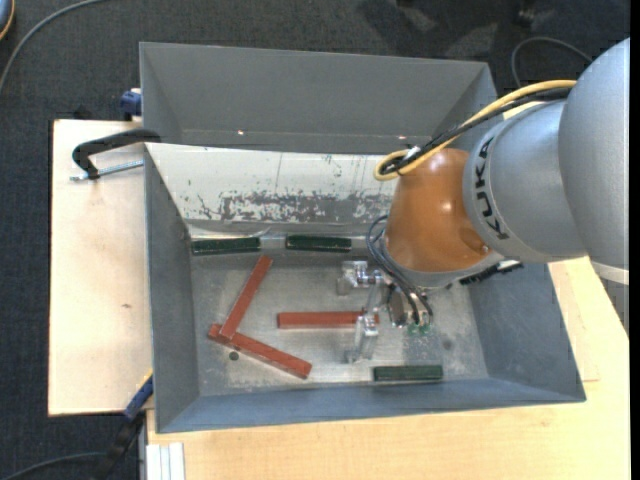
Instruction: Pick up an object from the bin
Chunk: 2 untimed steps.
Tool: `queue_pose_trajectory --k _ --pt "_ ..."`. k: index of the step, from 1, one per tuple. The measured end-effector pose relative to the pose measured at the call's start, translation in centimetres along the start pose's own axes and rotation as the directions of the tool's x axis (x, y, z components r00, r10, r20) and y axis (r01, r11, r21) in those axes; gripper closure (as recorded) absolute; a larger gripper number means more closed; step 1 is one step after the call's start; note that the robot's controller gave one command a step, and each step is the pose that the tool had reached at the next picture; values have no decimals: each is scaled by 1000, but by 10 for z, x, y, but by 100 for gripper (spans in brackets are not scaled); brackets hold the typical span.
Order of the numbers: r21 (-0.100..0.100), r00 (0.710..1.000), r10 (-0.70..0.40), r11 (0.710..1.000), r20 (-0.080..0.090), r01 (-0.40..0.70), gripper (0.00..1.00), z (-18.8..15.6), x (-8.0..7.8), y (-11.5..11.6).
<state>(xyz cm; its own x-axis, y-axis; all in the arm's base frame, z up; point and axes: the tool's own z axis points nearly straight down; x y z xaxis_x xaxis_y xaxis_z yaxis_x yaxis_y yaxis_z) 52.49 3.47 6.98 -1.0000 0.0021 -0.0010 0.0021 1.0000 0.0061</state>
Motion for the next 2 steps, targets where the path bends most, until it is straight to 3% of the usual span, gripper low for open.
queue_pose_trajectory --k 1,2 --pt "5 1000 7 1000 1 -7 100 -1 0 -6" --pt "6 999 -42 999 11 41 100 -134 22 -10"
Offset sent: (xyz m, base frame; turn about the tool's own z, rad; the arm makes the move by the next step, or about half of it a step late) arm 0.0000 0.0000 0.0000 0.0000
